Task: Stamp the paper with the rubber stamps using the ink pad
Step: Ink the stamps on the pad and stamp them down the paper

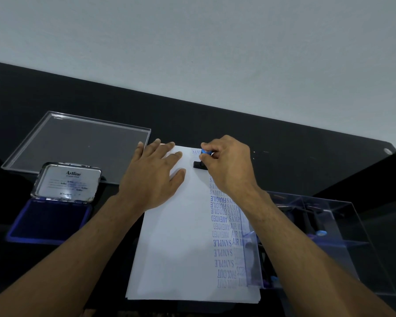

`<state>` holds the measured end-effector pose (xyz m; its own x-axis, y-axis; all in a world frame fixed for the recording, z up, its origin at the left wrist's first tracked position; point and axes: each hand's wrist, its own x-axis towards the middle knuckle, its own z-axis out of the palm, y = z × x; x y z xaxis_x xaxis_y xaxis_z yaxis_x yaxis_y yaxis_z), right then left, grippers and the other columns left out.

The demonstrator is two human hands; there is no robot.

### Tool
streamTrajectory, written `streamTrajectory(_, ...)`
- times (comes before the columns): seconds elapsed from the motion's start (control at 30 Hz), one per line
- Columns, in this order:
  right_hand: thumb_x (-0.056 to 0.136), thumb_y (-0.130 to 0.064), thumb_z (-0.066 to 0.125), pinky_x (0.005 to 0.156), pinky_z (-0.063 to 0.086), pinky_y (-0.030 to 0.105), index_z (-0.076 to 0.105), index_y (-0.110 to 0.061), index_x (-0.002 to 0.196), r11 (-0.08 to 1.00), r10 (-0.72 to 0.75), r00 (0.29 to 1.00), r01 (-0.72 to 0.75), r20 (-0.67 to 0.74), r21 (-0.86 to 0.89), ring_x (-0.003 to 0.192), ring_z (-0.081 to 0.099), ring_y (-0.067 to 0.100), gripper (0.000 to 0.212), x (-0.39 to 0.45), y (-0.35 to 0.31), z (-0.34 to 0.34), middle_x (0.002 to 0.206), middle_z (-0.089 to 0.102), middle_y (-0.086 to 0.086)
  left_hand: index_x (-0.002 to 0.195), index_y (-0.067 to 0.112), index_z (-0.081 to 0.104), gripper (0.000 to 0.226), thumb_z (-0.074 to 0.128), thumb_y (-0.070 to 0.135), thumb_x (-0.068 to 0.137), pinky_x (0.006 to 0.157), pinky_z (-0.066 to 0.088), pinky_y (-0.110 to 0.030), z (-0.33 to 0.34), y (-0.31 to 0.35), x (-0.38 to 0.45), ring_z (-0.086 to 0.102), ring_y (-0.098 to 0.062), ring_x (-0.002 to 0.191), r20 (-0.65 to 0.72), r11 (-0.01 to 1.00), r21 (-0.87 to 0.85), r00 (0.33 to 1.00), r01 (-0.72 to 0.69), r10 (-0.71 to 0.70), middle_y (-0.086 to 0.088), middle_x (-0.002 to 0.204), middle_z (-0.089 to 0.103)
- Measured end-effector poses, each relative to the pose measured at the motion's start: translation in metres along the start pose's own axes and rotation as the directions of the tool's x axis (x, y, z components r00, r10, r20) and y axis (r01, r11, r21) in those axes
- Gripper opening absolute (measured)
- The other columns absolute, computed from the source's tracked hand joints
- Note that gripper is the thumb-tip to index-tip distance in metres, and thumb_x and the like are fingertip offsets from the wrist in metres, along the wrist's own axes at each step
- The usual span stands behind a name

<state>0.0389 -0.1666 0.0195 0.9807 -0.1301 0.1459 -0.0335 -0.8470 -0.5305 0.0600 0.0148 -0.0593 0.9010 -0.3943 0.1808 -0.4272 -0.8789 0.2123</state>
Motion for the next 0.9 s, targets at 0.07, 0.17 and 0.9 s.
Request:
streamTrajectory(0.07, 0.089, -0.022, 0.072, 0.088, 0.051, 0.02, 0.074, -0.017, 0.113, 1.0, -0.005, 1.0, 0.005, 0.004, -0.006, 0.084, 0.058, 0.006, 0.025, 0.0006, 0.0, 0.0011, 0.113, 0.068, -0.002, 0.14, 0.022, 0.059, 0.061, 0.034, 0.057, 0.097, 0.119, 0.021, -0.057, 0.0006, -0.0001, -0.0001, 0.038, -0.031, 0.145, -0.007, 1.0, 0.005, 1.0, -0.002, 0.002, -0.004, 0.152, 0.049)
streamTrajectory(0.17, 0.088, -0.021, 0.074, 0.081, 0.046, 0.014, 0.075, -0.016, 0.108, 1.0, -0.019, 1.0, 0.019, 0.013, -0.021, 0.08, 0.056, 0.004, 0.021, 0.0014, 0.0, 0.0019, 0.11, 0.068, -0.004, 0.139, 0.021, 0.059, 0.061, 0.033, 0.057, 0.097, 0.119, 0.023, -0.058, 0.0012, -0.0002, -0.0007, 0.039, -0.031, 0.144, -0.01, 1.0, 0.007, 1.0, -0.005, 0.005, -0.005, 0.151, 0.05)
streamTrajectory(0.9, 0.088, -0.023, 0.074, 0.071, 0.045, 0.011, 0.076, -0.017, 0.101, 0.998, -0.007, 1.0, 0.008, 0.012, -0.063, 0.074, 0.059, 0.009, 0.015, 0.0057, 0.0049, 0.0056, 0.095, 0.065, -0.006, 0.14, 0.022, 0.059, 0.062, 0.031, 0.057, 0.097, 0.12, 0.023, -0.058, 0.0015, 0.0016, -0.0008, 0.038, -0.031, 0.145, -0.007, 1.0, 0.019, 1.0, 0.004, -0.004, -0.004, 0.152, 0.049)
